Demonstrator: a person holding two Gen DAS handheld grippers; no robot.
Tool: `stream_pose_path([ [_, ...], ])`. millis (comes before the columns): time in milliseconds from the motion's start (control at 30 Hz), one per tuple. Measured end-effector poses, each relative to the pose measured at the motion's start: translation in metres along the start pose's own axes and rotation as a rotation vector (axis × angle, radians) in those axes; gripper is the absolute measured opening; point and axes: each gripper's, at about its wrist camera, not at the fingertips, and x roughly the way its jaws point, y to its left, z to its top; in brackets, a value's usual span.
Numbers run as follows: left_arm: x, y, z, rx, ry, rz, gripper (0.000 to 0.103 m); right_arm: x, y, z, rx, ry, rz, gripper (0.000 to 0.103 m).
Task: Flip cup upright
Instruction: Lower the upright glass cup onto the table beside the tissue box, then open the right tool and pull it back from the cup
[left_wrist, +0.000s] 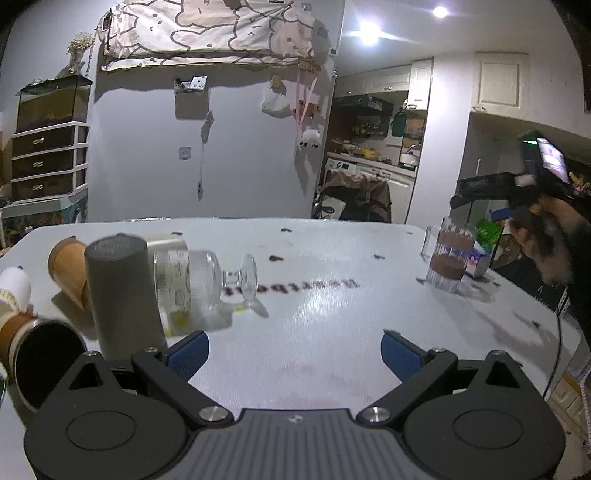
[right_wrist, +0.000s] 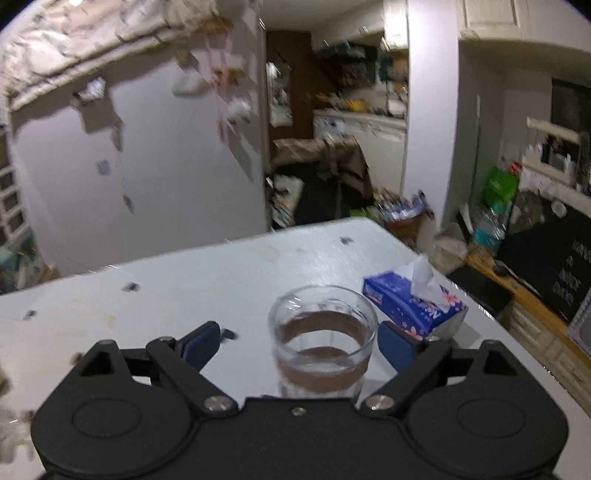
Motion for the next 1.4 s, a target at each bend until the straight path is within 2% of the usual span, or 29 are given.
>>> stream_pose_path([
  [133,0.003,0.008,0.013,-0.004,-0.004,-0.028,0.099,-0.066,0.019,-0.02,-0.036,-0.078,0.073,0.095],
  [267,0.001,0.009,0.023,0.016,-0.011,-0.054,0.099,-0.119,0.038,-0.053,-0.038,-0.111,0.13,0.096],
  [433,-0.005,0.01,0.03,0.042,-0.017,-0.078,0.099,-0.161,0.054,-0.09,-0.021,-0.152,0.131,0.097],
  [567,-0.01,0.008,0.034,0.07,-0.029,-0.088,0.1,-0.185,0.062,-0.115,-0.002,-0.187,0.085,0.099],
  [767,-0.014,0.002,0.037,0.09,-0.056,-0.108,0.103,-0.209,0.061,-0.143,0.015,-0.226,0.017,0.102],
  [967,-0.017,-0.009,0.034,0.119,-0.078,-0.117,0.103,-0.221,0.064,-0.163,-0.017,-0.25,0.015,0.103],
  [1167,-0.018,-0.014,0.024,0.115,-0.086,-0.123,0.103,-0.218,0.063,-0.182,0.008,-0.21,0.038,0.103],
  [1400,-0.018,-0.016,0.017,0.109,-0.081,-0.111,0.103,-0.221,0.059,-0.187,0.023,-0.223,0.035,0.103],
])
